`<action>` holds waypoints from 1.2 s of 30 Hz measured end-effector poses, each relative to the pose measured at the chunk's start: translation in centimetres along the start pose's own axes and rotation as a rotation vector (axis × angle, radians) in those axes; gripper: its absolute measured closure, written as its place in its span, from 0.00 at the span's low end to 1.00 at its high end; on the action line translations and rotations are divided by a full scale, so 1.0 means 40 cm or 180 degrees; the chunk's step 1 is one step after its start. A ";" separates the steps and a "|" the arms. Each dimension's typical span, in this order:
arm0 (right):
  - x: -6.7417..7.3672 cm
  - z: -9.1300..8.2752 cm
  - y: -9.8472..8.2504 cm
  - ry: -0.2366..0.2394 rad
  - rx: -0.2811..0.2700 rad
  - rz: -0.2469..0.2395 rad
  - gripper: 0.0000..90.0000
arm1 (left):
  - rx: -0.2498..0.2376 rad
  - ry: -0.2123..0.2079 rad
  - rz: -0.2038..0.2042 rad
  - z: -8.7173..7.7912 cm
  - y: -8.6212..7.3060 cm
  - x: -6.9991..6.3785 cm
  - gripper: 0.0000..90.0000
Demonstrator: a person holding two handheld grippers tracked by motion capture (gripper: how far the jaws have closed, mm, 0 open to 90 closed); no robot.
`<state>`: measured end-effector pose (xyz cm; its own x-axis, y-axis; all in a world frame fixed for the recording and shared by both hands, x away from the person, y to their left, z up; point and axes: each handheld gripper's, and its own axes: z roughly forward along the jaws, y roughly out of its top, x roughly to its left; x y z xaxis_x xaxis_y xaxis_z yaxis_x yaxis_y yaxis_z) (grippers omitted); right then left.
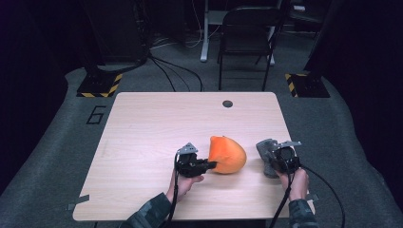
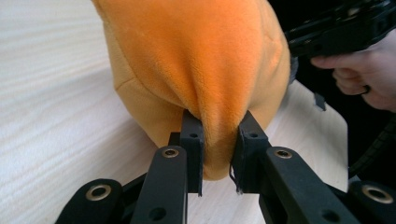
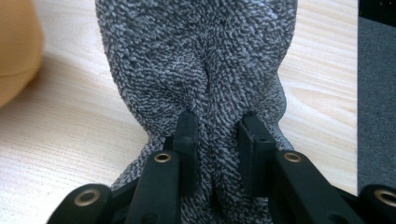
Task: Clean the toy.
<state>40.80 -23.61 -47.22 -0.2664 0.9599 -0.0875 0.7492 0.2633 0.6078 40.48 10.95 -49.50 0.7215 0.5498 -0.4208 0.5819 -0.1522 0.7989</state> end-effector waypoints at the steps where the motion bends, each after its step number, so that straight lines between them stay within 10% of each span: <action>1: 0.005 0.002 0.001 0.0007 0.0023 0.0005 0.80 | 0.0002 0.0023 -0.0001 0.003 -0.003 0.005 0.85; 9: 0.055 -0.067 0.044 0.0206 -0.0255 -0.0041 0.80 | 0.0015 0.0135 0.0108 0.006 0.000 -0.004 0.82; 15: 0.226 -0.144 0.113 0.0549 -0.0628 -0.0528 0.80 | 0.0027 0.0165 0.0141 0.006 -0.002 -0.010 0.81; 21: 0.330 -0.135 0.131 0.0530 -0.0648 -0.0844 0.79 | 0.0040 0.0193 0.0245 0.008 -0.003 -0.016 0.81; 29: 0.315 -0.112 0.118 0.0368 -0.0580 -0.0923 0.80 | 0.0080 0.0137 0.0281 0.014 -0.003 -0.011 0.81; 36: 0.233 -0.071 0.089 0.0245 -0.0406 -0.0665 0.80 | 0.0090 0.0154 0.0323 0.015 -0.003 -0.015 0.81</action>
<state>39.27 -14.02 -43.64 -0.4563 0.8745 -0.1642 0.5919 0.4361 0.6778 40.20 10.17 -49.61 0.7587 0.5694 -0.3166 0.5177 -0.2319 0.8235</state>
